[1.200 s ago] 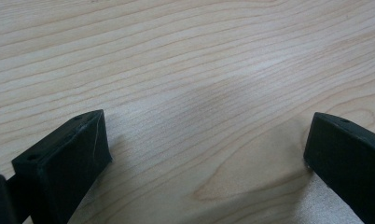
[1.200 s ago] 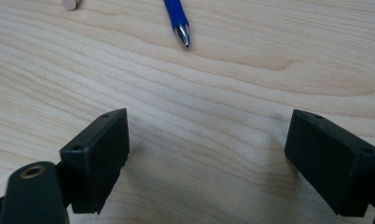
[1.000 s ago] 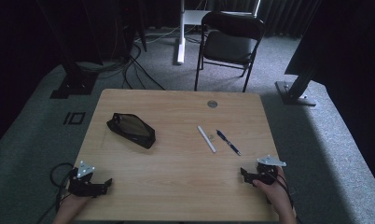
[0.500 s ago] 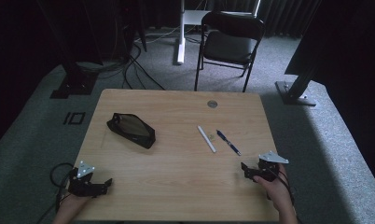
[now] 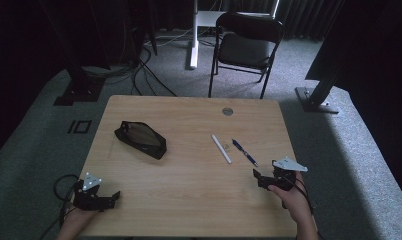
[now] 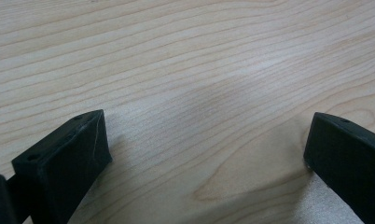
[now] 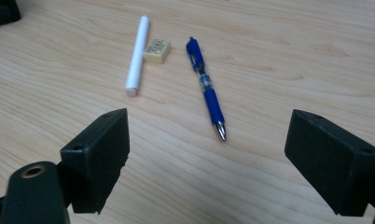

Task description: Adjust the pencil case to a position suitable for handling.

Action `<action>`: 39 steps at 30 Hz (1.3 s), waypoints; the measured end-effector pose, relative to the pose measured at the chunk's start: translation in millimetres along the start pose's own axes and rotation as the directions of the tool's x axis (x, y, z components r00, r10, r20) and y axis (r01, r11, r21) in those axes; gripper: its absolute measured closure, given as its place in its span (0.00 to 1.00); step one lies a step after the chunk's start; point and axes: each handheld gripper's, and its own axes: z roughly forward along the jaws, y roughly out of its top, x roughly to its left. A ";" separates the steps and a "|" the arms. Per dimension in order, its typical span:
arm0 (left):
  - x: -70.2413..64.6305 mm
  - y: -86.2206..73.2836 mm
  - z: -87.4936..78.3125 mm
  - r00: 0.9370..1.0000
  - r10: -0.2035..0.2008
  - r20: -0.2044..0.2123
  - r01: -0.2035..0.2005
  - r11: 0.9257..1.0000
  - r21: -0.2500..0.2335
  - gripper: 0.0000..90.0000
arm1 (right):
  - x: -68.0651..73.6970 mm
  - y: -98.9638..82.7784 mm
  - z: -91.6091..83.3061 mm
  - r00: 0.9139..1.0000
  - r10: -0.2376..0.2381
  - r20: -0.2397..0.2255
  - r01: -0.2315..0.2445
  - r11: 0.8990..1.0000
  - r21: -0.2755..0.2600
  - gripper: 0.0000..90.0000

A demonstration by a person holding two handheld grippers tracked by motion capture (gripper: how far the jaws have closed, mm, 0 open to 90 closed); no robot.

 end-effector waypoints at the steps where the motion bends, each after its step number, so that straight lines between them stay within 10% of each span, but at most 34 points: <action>1: 0.0 0.0 0.0 1.000 0.000 0.000 0.000 1.000 0.000 0.00 | 1.5 1.4 0.5 1.000 -0.004 -0.005 0.004 1.000 -0.002 0.15; 39: -0.2 0.1 0.0 1.000 -0.002 0.000 0.002 1.000 0.000 0.00 | 72.8 43.5 42.7 0.975 -0.152 -0.163 0.146 0.988 -0.053 0.16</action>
